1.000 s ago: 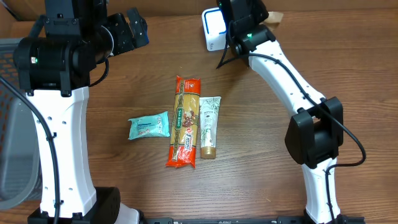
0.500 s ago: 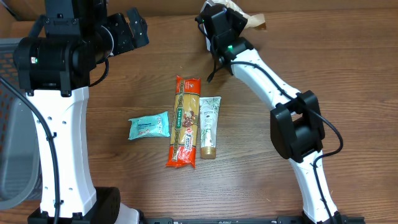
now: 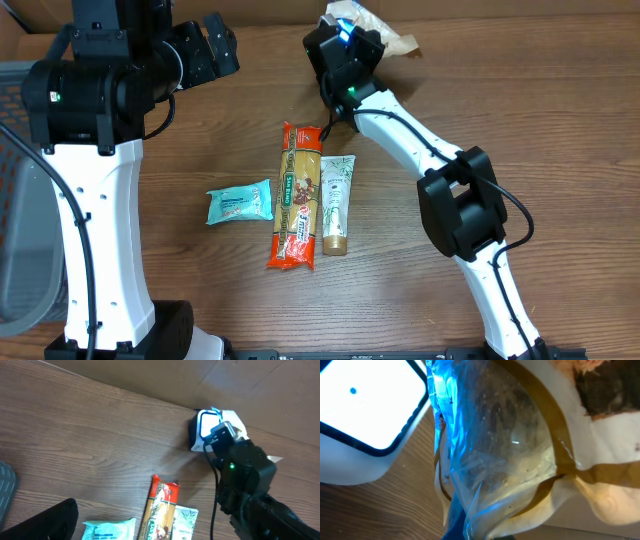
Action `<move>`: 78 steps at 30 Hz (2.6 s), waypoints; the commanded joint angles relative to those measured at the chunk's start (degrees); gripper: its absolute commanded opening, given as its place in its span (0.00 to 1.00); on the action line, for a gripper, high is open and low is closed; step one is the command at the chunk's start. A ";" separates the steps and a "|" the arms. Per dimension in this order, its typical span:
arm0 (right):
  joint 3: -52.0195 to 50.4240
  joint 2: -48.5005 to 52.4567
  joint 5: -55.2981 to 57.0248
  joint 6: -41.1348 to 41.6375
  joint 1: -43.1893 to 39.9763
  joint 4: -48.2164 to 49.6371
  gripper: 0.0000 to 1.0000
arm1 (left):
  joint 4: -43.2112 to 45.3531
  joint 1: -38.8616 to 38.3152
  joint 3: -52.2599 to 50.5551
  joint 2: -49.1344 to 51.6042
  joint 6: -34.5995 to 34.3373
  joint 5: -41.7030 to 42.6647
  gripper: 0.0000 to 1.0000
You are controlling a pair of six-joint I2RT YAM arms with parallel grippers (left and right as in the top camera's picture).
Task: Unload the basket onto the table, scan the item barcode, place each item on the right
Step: 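Carry the pouch to the white scanner and hold it in front, then move the pouch to the table's right side and release it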
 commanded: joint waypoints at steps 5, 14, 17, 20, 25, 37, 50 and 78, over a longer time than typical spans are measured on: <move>-0.20 0.42 2.03 0.42 0.20 2.97 0.04 | 0.22 0.13 0.37 0.35 -0.98 -0.55 1.00; -0.20 0.42 2.03 0.42 0.26 1.33 0.04 | 0.22 0.13 0.37 0.35 -0.98 -0.55 1.00; -0.20 0.28 2.32 0.44 0.44 1.01 0.04 | 0.22 0.13 0.37 0.35 -0.98 -0.55 1.00; -0.20 -1.62 3.13 1.44 0.98 0.96 0.04 | 0.22 0.15 0.37 0.35 -0.98 -0.55 1.00; -0.17 -9.64 4.31 6.12 1.09 -3.21 0.04 | 0.22 0.13 0.37 0.35 -0.98 -0.55 0.99; -0.15 -35.45 -43.98 54.38 -13.00 -45.22 0.04 | 0.22 0.15 0.37 0.35 -0.98 -0.55 0.99; -19.52 -35.60 -64.98 91.12 -45.13 -49.35 0.04 | 0.22 0.15 0.37 0.35 -0.98 -0.55 1.00; -33.18 -39.65 -61.96 75.73 -49.53 -55.08 0.70 | 0.22 0.15 0.37 0.35 -0.98 -0.55 1.00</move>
